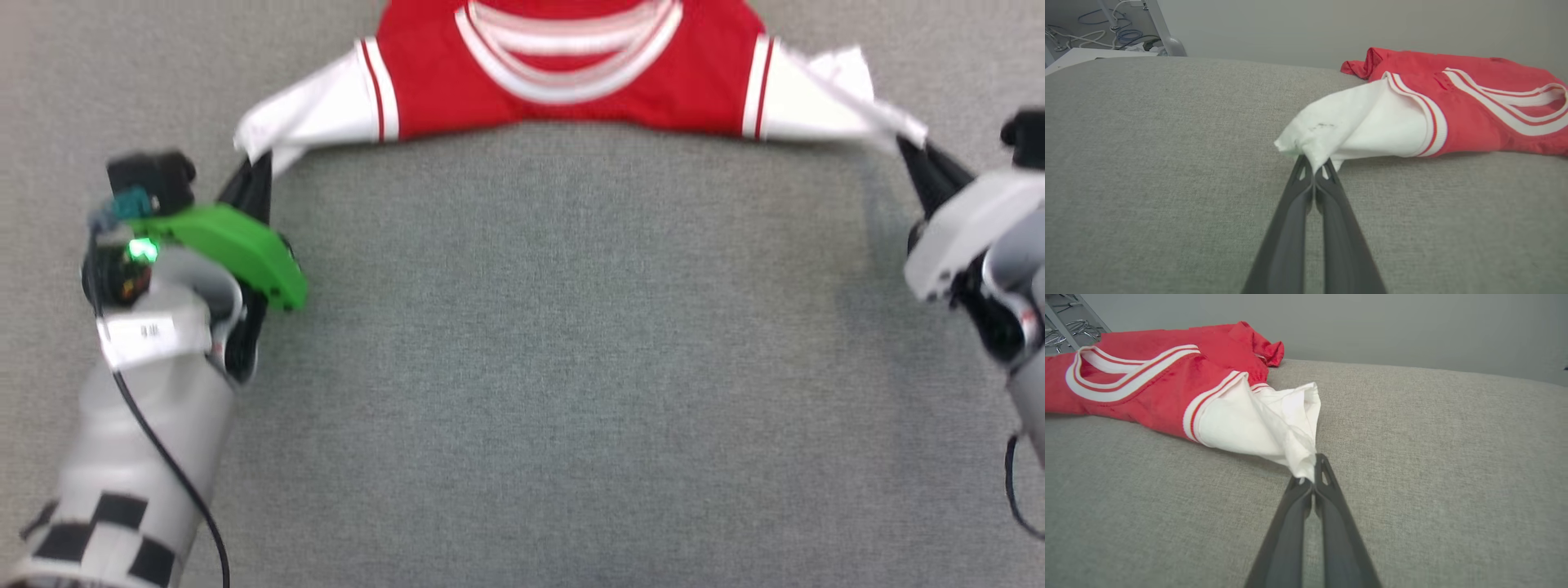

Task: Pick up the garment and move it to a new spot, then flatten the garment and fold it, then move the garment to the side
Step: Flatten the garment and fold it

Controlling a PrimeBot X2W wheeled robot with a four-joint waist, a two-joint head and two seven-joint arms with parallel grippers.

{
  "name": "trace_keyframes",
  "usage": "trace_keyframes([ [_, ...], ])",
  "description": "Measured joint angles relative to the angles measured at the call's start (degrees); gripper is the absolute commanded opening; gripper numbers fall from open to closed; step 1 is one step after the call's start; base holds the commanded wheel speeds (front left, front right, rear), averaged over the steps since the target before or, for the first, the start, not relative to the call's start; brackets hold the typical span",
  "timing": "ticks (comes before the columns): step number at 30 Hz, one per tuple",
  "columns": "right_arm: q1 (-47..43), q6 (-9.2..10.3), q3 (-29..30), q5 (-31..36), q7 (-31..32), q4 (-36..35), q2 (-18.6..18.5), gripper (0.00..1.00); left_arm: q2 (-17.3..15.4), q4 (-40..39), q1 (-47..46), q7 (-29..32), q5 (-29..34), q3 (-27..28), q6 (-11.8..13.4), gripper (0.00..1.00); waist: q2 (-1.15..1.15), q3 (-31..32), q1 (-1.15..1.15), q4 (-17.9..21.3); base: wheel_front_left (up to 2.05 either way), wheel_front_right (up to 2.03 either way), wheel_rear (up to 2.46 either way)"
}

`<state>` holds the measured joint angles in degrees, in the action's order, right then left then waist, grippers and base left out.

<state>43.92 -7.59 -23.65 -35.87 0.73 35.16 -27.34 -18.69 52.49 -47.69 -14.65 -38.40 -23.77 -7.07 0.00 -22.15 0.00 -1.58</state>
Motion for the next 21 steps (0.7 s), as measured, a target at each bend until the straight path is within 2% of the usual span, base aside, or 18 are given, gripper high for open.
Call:
trace_keyframes([
  [4,-8.7,0.0,3.7,-0.2,1.0,-5.2,-0.2,0.0,-1.1,-5.4,8.0,0.0,-0.6,0.3,1.1,0.0,0.0,3.5,0.0,0.0,0.0,0.0,0.0],
  [10,-21.8,0.01,11.5,1.8,5.3,-12.5,1.0,0.0,-3.1,-14.9,20.0,1.7,-3.1,1.4,4.5,0.0,0.0,8.7,0.0,0.0,0.0,0.0,0.0],
  [21,-45.6,0.0,25.3,9.7,14.7,-27.3,10.9,0.0,-8.4,-35.4,41.6,7.8,-5.5,2.3,13.3,0.0,0.0,16.5,-0.01,-0.2,0.0,0.0,0.0],
])
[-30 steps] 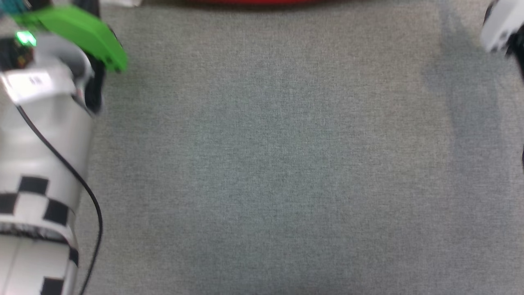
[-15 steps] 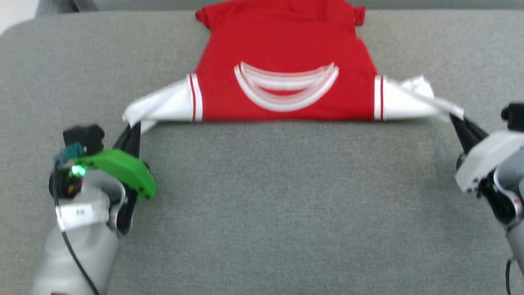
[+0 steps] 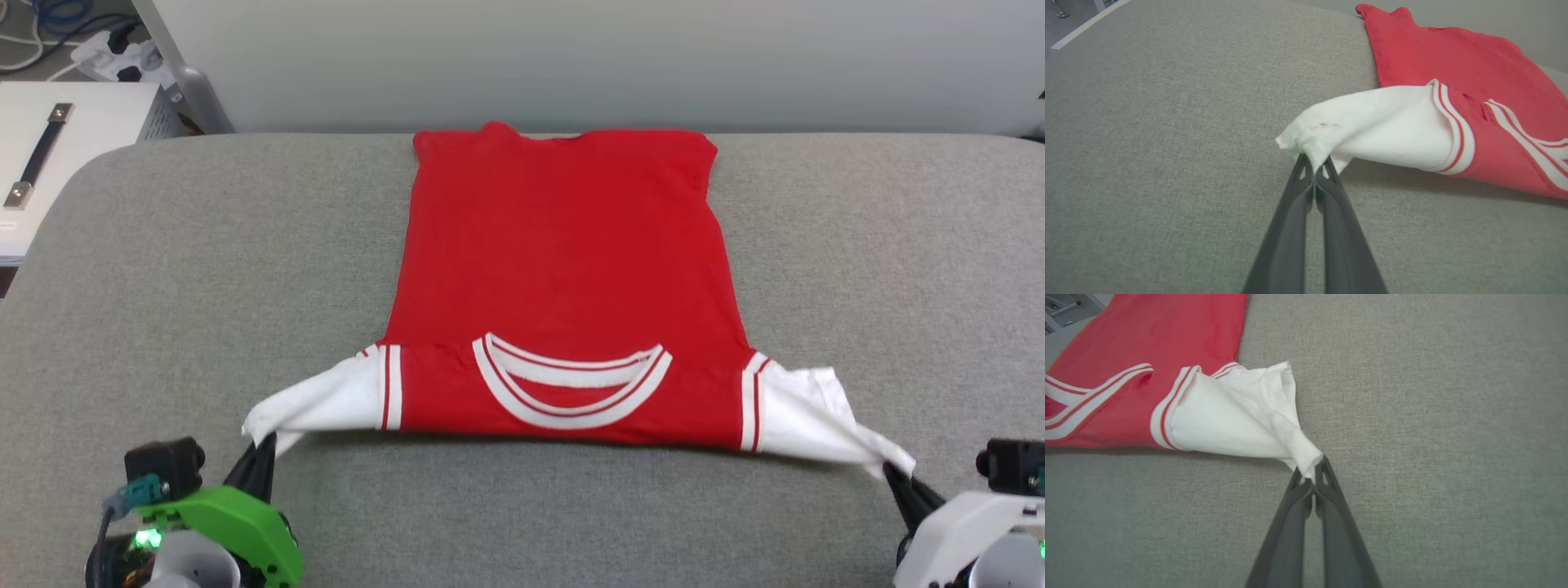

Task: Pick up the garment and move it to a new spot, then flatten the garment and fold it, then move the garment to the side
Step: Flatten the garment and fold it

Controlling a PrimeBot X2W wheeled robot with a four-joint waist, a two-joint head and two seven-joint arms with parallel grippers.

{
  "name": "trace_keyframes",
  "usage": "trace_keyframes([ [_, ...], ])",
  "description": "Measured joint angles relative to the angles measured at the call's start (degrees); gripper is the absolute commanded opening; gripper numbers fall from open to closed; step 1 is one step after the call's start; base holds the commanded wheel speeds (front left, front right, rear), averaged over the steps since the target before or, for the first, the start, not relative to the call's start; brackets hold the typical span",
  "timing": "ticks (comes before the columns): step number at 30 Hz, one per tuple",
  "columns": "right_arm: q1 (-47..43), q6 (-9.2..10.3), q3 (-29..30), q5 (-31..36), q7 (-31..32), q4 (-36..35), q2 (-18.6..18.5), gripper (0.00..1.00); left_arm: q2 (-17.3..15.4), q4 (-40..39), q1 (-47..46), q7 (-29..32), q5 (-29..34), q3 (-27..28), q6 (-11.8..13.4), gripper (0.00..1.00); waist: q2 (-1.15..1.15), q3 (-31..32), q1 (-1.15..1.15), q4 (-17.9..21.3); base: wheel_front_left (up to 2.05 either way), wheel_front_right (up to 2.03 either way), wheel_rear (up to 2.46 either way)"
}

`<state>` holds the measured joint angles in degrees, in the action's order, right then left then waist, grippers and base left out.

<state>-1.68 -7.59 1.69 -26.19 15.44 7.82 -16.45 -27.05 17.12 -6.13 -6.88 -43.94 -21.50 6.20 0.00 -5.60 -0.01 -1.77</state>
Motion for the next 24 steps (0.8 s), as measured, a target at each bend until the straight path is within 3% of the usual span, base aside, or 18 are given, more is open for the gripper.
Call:
trace_keyframes([
  [9,-13.2,0.0,5.8,2.2,5.5,-5.6,8.7,0.0,-1.4,-7.4,11.5,2.2,-2.1,0.8,4.6,0.0,0.0,3.2,0.0,-0.3,0.0,0.0,0.0],
  [19,-16.6,0.01,7.2,2.2,6.4,-4.6,10.8,0.02,-1.4,-8.9,16.3,1.8,-3.5,1.1,5.7,0.0,0.0,3.8,0.0,-0.9,0.0,0.0,0.0],
  [20,-16.4,0.01,7.1,2.3,5.8,-4.9,10.6,0.71,-1.3,-9.2,16.3,1.3,-3.5,1.0,5.7,0.0,0.0,3.7,0.0,-1.1,0.0,0.0,0.0],
  [21,-16.0,0.01,7.1,2.3,5.0,-5.3,10.4,1.0,-1.3,-9.5,16.2,1.0,-3.3,0.9,5.7,0.0,0.0,3.6,0.0,-1.3,0.0,0.0,0.0],
  [24,-13.7,0.03,7.2,2.9,2.2,-6.4,9.2,1.0,-1.0,-10.7,15.4,0.4,-1.6,-0.2,6.2,0.0,0.0,3.3,0.0,-2.1,0.0,0.0,0.0],
])
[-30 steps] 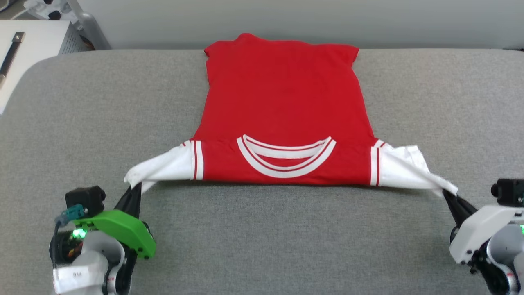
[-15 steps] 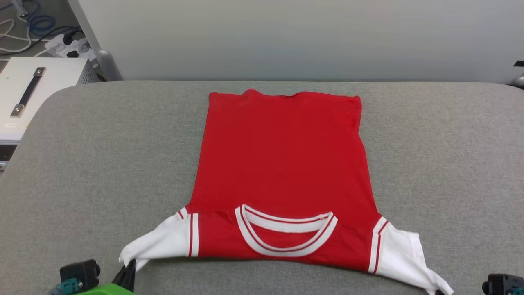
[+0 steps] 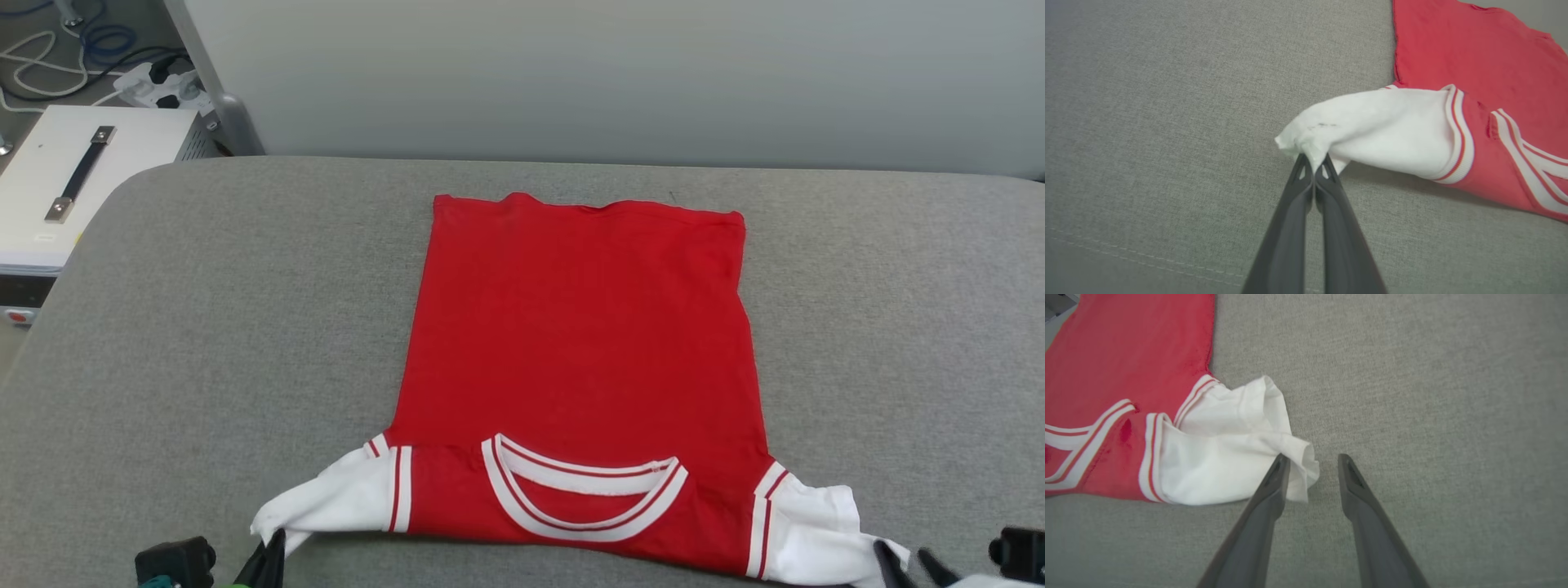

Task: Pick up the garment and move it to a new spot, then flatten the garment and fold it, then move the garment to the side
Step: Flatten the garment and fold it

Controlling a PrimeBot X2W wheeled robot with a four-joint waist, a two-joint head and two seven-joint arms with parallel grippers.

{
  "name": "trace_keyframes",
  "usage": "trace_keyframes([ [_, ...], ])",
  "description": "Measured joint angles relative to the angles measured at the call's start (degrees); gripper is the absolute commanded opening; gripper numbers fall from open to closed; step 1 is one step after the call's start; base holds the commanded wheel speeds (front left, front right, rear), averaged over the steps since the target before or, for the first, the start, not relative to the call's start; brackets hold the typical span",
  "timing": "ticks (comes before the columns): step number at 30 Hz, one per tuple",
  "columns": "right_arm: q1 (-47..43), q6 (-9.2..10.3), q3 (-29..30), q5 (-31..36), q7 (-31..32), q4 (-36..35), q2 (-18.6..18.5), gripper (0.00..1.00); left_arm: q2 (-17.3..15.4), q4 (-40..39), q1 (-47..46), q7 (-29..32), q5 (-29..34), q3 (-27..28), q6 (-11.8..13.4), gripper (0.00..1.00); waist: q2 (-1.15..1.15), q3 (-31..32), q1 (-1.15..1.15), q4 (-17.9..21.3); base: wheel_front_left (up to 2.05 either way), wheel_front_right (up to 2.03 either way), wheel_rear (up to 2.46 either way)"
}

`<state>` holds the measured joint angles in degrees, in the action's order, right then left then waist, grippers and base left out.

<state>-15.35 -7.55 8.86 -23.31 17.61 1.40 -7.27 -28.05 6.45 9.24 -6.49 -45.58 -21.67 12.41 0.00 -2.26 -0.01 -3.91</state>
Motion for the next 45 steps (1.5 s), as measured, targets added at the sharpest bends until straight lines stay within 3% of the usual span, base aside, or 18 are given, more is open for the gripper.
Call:
trace_keyframes([
  [7,13.0,0.01,2.4,1.2,-4.3,1.4,-3.3,1.0,0.9,-3.1,-3.1,-1.5,2.0,-0.5,1.2,0.0,0.0,-1.8,0.0,-1.8,0.0,0.0,0.0],
  [14,30.3,0.01,3.2,0.1,-2.0,13.1,-8.5,1.0,2.0,-6.7,-7.7,-2.1,5.1,-2.1,2.5,0.0,0.0,-5.3,0.0,-4.4,0.0,0.0,0.0],
  [19,42.1,0.01,1.4,-0.9,3.4,22.2,-12.7,1.0,3.7,-9.1,-11.4,-2.3,7.0,-4.0,2.5,0.0,0.0,-8.8,0.0,-7.0,0.0,0.0,0.0],
  [21,48.5,0.01,-0.3,-1.8,8.8,26.8,-15.3,1.0,5.0,-10.0,-13.5,-2.7,7.8,-4.9,2.4,0.0,0.0,-10.9,0.0,-8.7,0.0,0.0,0.0],
  [28,59.2,0.01,-4.5,-2.7,20.6,31.7,-20.7,1.0,7.1,-11.4,-17.3,-4.3,8.4,-6.1,0.9,0.0,0.0,-14.9,0.01,-14.1,0.0,0.0,0.0],
  [35,66.4,0.01,-8.0,-2.0,28.1,34.4,-21.9,1.0,8.3,-11.6,-18.9,-5.2,8.8,-6.9,0.1,0.0,0.0,-19.4,0.01,-17.6,0.0,0.0,0.0],
  [45,69.1,-0.03,-8.4,-0.5,35.9,38.1,-23.0,1.0,10.3,-10.3,-20.6,-6.6,9.0,-7.6,-1.2,0.0,0.0,-25.0,0.01,-20.5,0.0,0.0,0.0],
])
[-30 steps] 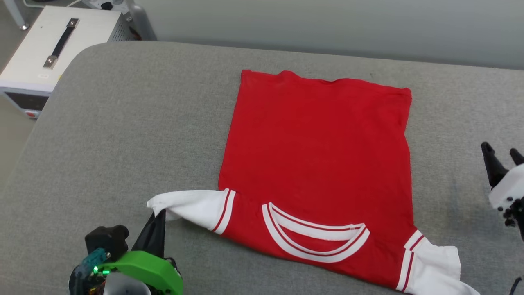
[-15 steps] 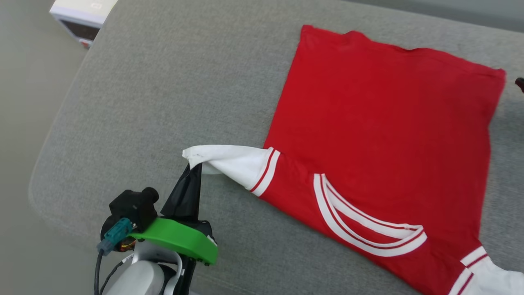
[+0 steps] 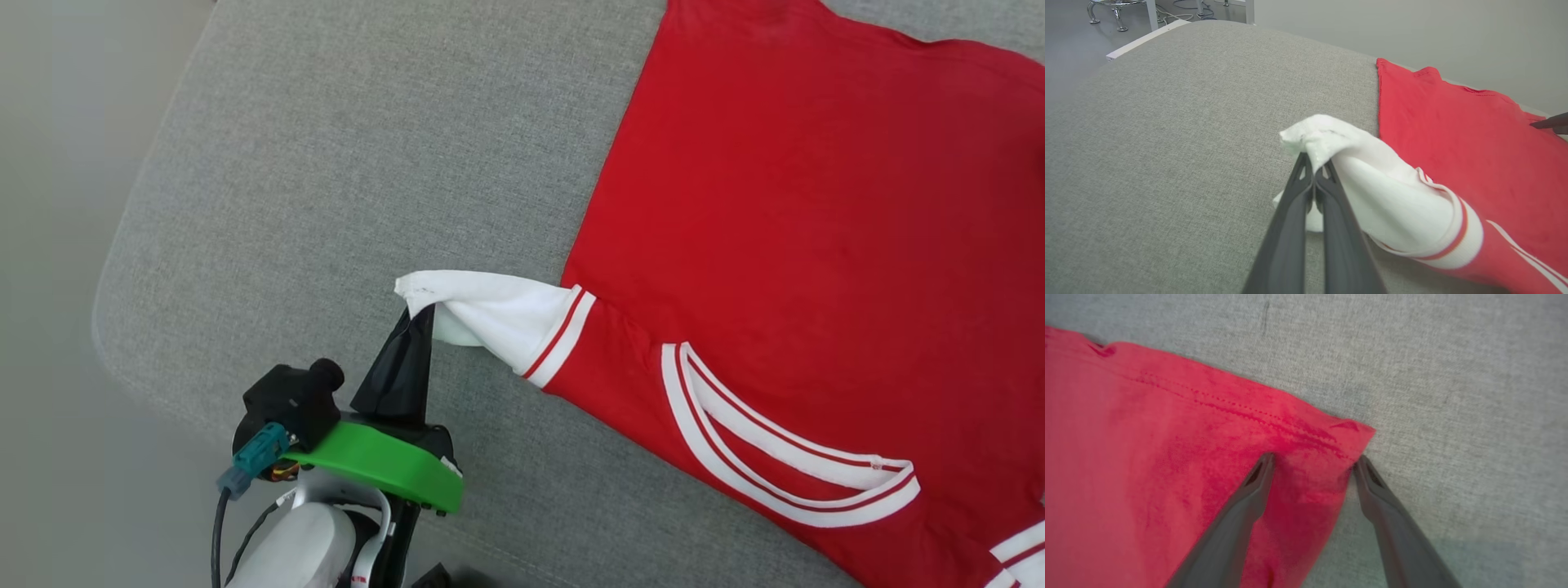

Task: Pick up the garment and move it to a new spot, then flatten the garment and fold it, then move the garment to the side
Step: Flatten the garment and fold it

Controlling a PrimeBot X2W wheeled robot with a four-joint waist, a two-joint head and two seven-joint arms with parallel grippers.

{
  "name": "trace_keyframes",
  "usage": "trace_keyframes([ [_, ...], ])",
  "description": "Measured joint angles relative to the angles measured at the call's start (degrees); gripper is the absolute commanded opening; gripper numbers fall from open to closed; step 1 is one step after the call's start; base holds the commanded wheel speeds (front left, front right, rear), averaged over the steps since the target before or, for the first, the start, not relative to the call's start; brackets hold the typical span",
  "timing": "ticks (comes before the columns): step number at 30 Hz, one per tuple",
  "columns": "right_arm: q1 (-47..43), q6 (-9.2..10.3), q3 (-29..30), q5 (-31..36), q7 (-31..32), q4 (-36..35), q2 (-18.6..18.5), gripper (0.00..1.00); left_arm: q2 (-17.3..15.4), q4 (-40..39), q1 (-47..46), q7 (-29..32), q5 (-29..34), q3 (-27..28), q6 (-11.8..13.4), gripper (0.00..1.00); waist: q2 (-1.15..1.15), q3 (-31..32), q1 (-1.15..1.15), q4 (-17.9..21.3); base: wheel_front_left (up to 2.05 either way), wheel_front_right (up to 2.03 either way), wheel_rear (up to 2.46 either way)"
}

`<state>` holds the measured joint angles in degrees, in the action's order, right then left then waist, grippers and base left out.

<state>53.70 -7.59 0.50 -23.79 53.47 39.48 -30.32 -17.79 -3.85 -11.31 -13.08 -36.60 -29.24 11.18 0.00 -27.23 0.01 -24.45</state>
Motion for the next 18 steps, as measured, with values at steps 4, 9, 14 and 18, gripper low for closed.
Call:
trace_keyframes([
  [4,0.8,-0.01,0.9,0.0,3.0,0.2,0.0,0.0,0.2,0.9,0.0,-0.3,0.0,0.1,-0.2,0.0,0.0,-0.8,0.0,-0.5,0.0,0.0,0.0],
  [9,0.7,0.03,2.0,0.3,3.7,0.2,0.1,0.0,0.2,1.7,0.0,-0.5,0.0,0.1,-0.4,0.0,0.0,-0.1,0.0,-0.4,0.0,0.0,0.0],
  [14,-0.3,0.04,2.7,0.6,2.8,0.6,0.7,0.0,0.0,3.3,0.1,0.0,0.0,0.0,-0.4,0.0,0.0,1.9,0.0,-0.1,0.0,0.0,0.0],
  [18,-2.4,0.03,3.2,0.6,1.5,0.6,1.1,0.0,-0.5,4.2,0.7,0.5,-0.3,0.2,-0.3,0.0,0.0,4.4,0.0,0.5,0.0,0.0,0.0],
])
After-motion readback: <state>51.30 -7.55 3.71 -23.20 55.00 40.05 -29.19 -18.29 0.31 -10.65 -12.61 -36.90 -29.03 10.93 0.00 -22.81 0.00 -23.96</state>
